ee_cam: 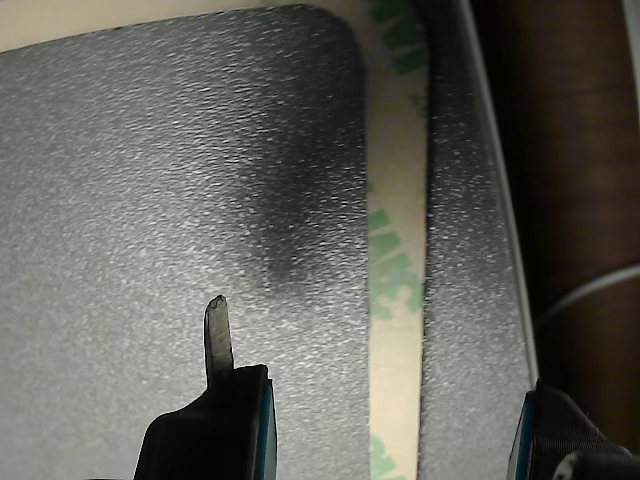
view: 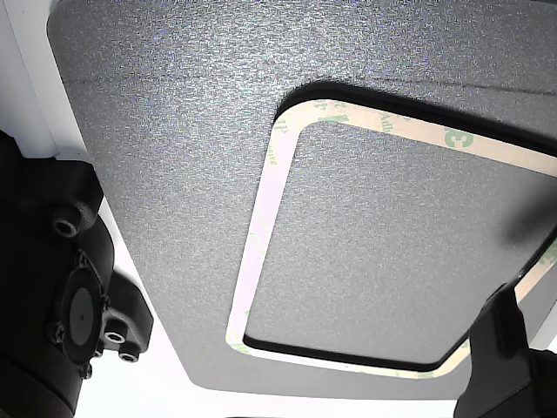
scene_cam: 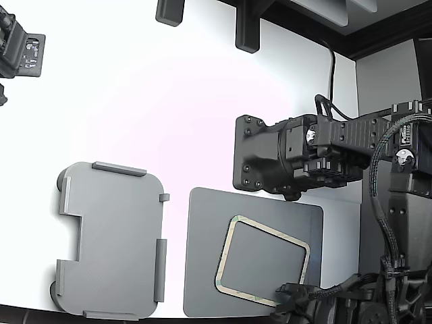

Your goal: Grab top frame and put it into gray box.

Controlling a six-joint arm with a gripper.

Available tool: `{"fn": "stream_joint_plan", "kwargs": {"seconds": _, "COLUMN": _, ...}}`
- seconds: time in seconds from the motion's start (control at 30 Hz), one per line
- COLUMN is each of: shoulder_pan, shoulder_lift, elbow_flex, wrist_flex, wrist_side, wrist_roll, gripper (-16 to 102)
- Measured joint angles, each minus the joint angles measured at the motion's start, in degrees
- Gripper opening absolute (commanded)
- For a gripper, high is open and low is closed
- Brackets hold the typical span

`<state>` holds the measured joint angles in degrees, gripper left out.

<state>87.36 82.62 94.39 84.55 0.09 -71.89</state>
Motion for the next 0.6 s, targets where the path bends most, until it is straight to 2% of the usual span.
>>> {"fn": "stream_joint_plan", "kwargs": {"seconds": 0.6, "shoulder_pan": 1.41, "shoulder_lift": -3.52, "elbow_flex": -2.02, "wrist_flex": -0.09, "wrist_side": -2.11, "wrist_roll": 2.2, "gripper": 98}}
